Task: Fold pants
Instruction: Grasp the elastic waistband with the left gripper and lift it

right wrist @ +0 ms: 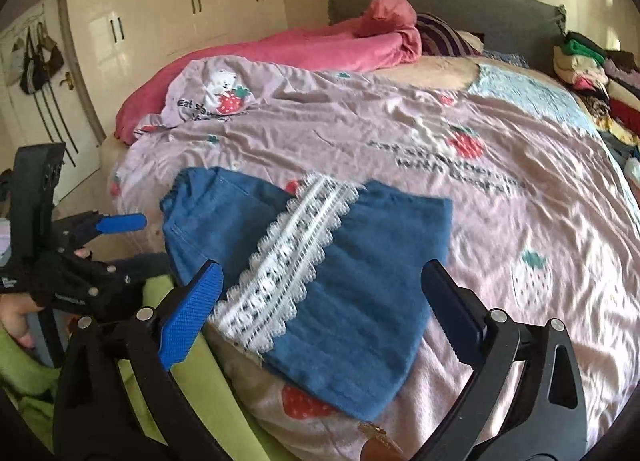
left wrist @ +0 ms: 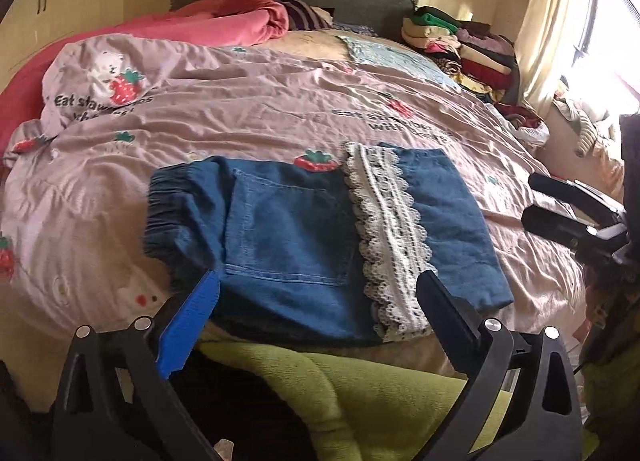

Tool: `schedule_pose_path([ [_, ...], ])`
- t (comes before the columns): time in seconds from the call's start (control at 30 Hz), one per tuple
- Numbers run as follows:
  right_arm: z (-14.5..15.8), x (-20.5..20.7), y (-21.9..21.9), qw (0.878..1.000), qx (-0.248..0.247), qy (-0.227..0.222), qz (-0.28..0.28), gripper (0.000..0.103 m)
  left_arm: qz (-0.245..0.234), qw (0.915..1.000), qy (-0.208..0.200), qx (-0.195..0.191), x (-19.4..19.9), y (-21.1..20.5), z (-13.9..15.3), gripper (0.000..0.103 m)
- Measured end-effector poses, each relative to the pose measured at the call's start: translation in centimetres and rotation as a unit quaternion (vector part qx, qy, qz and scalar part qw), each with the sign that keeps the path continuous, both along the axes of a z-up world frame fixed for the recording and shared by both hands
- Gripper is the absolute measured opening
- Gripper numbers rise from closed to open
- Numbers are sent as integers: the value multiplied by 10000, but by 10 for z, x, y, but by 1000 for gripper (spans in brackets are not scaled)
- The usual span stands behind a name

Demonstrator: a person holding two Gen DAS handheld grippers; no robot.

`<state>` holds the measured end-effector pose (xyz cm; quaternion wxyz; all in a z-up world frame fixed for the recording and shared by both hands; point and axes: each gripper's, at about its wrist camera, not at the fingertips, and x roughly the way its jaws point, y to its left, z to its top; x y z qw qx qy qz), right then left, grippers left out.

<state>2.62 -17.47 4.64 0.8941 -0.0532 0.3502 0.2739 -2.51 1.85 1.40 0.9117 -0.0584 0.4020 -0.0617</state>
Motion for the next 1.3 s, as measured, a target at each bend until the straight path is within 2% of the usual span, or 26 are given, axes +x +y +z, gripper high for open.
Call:
schedule_pose_path([
  [0.33, 10, 26, 56, 9984, -51, 15, 557, 94, 576, 9977, 123, -339, -1, 55, -10, 98],
  [0.6, 7, 43, 101, 9947, -237, 87, 1002, 94, 1058, 9911, 355, -725, 2, 102, -29, 98],
  [0.77, 2, 54, 129, 9898, -312, 243, 1371, 94, 980, 9870, 469, -1184, 6, 110, -45, 98],
  [0.93, -4, 69, 158, 9844, -436, 409, 1655, 94, 779, 9830, 312, -1633, 9, 107, -49, 97],
  [0.97, -5, 72, 165, 9827, -457, 449, 1738, 94, 752, 9822, 288, -1696, 11, 106, -49, 93],
  [1.0, -6, 73, 169, 9814, -466, 484, 1800, 94, 705, 9813, 250, -1775, 12, 105, -48, 77],
  [1.07, -10, 79, 183, 9785, -555, 561, 1905, 94, 639, 9800, 277, -1865, 16, 102, -50, 65],
  [1.13, -14, 83, 196, 9746, -665, 610, 2048, 94, 579, 9793, 398, -1898, 23, 99, -56, 62],
  [1.17, -16, 85, 202, 9727, -722, 631, 2114, 94, 565, 9793, 449, -1891, 25, 97, -60, 57],
  [1.3, -29, 92, 226, 9630, -963, 780, 2391, 94, 581, 9804, 566, -1796, 34, 95, -73, 57],
])
